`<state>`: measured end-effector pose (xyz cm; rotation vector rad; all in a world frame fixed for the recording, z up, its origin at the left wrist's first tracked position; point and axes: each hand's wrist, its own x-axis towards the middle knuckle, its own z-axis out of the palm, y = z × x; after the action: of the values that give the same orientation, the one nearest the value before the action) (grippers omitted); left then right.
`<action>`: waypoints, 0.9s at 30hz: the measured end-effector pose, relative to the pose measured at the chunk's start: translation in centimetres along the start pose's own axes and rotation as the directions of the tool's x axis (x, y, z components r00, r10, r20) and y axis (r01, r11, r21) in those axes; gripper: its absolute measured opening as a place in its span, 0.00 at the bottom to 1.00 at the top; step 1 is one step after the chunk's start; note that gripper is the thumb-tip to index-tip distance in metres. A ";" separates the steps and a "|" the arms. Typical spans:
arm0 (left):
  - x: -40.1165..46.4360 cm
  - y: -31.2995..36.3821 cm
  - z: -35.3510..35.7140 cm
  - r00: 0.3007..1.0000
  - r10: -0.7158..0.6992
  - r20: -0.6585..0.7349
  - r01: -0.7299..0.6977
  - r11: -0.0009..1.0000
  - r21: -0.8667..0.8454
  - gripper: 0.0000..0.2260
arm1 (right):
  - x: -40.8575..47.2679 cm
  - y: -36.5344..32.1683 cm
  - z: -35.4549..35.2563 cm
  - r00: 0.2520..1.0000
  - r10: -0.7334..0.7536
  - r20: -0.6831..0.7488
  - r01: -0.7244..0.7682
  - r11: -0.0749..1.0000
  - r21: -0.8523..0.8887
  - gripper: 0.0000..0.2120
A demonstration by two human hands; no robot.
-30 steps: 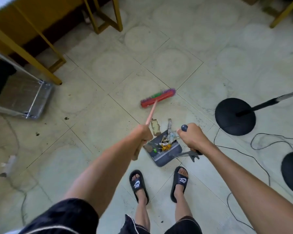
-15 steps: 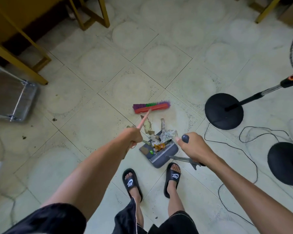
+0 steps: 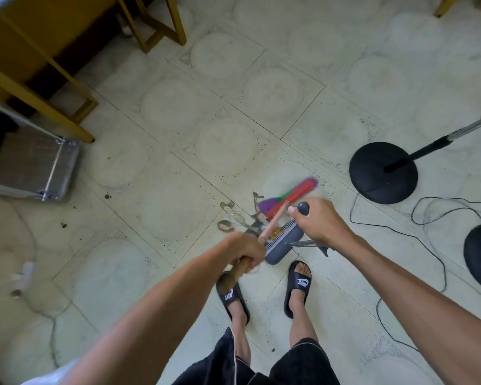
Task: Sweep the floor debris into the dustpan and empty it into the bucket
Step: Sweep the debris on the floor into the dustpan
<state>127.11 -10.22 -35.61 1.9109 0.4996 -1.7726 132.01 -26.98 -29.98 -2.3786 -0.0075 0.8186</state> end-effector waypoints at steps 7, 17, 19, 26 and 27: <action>-6.9 -4.0 -1.6 0.984 0.011 -0.178 -0.033 0.992 -0.120 0.09 | 0.0 -1.0 -0.7 0.995 0.038 0.092 -0.032 0.997 -0.071 0.21; -4.9 -3.6 -5.5 0.938 0.031 -0.345 -0.113 0.969 -0.220 0.07 | -1.9 2.2 -2.5 0.996 0.045 0.074 -0.031 0.982 -0.184 0.21; -4.5 -2.8 -5.4 0.937 0.035 -0.347 -0.138 0.951 -0.276 0.04 | -2.0 3.7 -3.6 0.998 0.048 0.045 -0.037 0.973 -0.228 0.21; -2.6 0.7 -2.4 0.958 -0.029 -0.286 -0.113 0.877 -0.467 0.05 | 0.4 6.1 -7.0 0.998 0.009 0.064 0.016 0.921 -0.388 0.21; -2.2 1.5 -1.6 0.965 -0.035 -0.261 -0.098 0.873 -0.477 0.06 | 1.1 6.2 -7.4 0.997 -0.006 0.072 0.035 0.915 -0.401 0.20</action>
<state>129.09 -10.38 -33.17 1.7704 0.9088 -1.2173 135.86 -35.94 -29.43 -2.7250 -0.2527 0.9655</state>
